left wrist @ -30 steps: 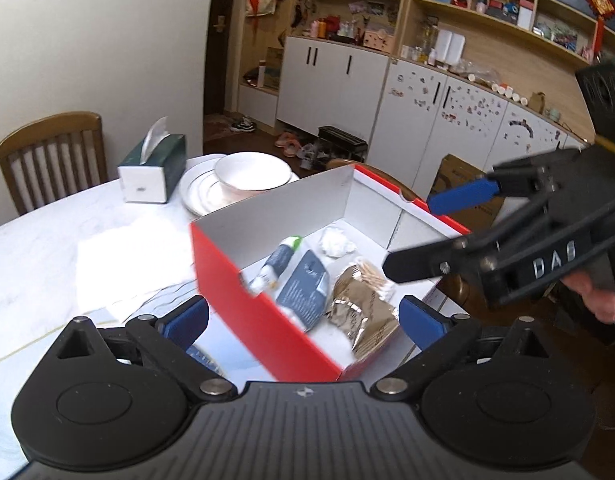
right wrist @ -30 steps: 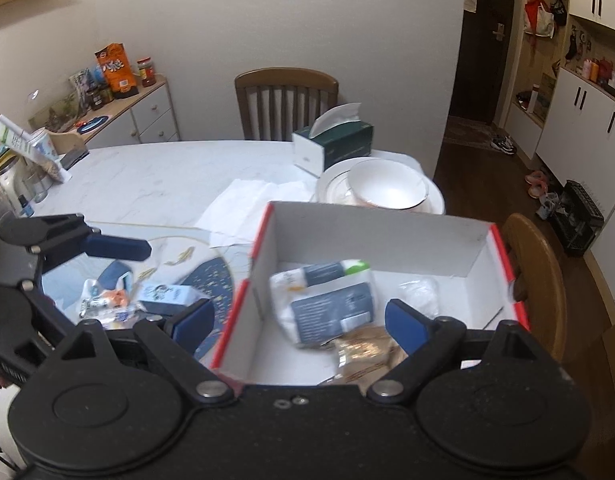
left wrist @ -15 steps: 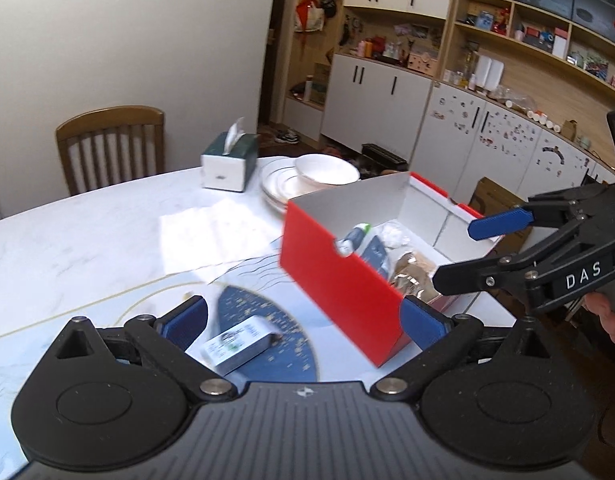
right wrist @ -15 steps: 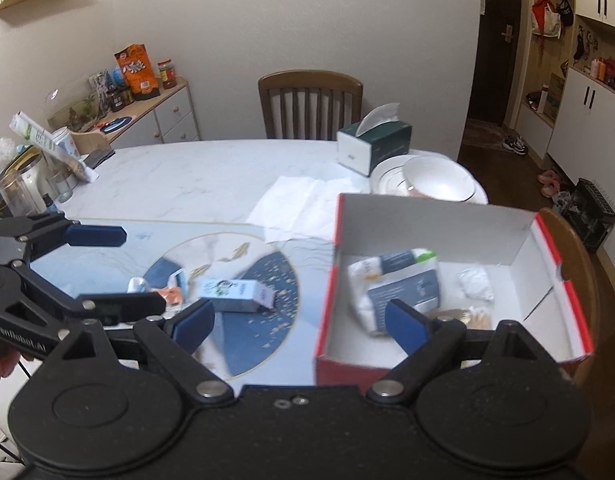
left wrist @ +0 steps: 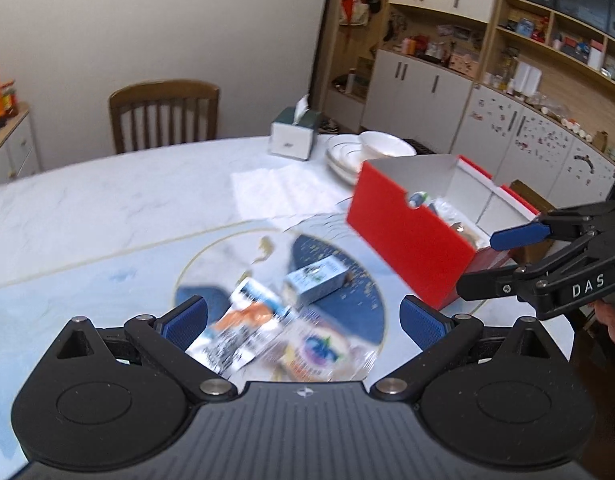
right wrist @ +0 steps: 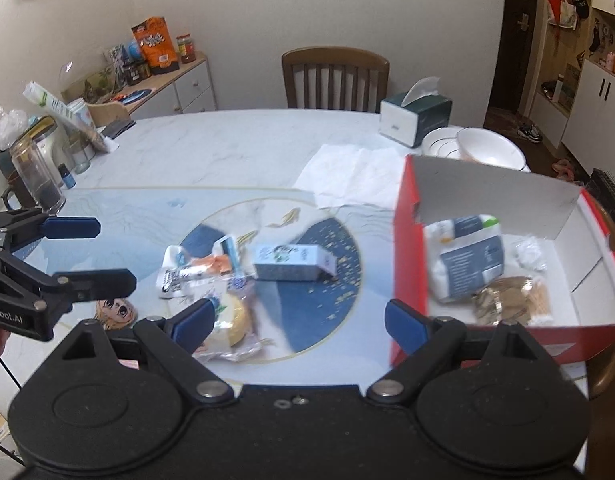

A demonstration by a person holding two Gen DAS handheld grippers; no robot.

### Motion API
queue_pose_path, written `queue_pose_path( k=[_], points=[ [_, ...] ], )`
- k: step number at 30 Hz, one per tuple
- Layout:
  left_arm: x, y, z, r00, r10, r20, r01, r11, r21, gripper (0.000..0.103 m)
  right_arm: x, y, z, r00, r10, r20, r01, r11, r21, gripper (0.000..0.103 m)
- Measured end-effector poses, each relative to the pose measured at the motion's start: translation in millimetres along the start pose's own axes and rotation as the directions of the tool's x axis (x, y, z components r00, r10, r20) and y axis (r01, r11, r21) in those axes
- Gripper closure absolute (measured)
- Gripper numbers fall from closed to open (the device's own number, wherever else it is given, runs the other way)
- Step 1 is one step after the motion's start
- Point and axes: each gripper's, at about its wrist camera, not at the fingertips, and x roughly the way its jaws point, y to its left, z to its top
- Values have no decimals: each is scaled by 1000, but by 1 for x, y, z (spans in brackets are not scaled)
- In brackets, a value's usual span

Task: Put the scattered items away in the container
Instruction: 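Reach the left tool toward the cartoon-face bun while the right tool approaches the blueberry bread bag, then close the left tool on the cartoon-face bun while the right tool grasps the blueberry bread bag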

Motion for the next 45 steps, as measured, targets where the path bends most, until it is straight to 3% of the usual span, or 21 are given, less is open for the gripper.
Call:
queue_pose_path(
  k=[10, 23, 45],
  points=[
    [-5, 30, -30, 998, 49, -25, -50, 999, -21, 0, 34, 34, -7, 998, 26, -53, -27, 999, -17, 11],
    [20, 60, -63, 988, 78, -132, -88, 993, -72, 0, 77, 56, -4, 994, 29, -105, -32, 999, -33, 11],
    [43, 75, -82, 977, 92, -195, -107, 992, -66, 0, 127, 67, -11, 983, 2, -186, -12, 998, -54, 20]
  ],
)
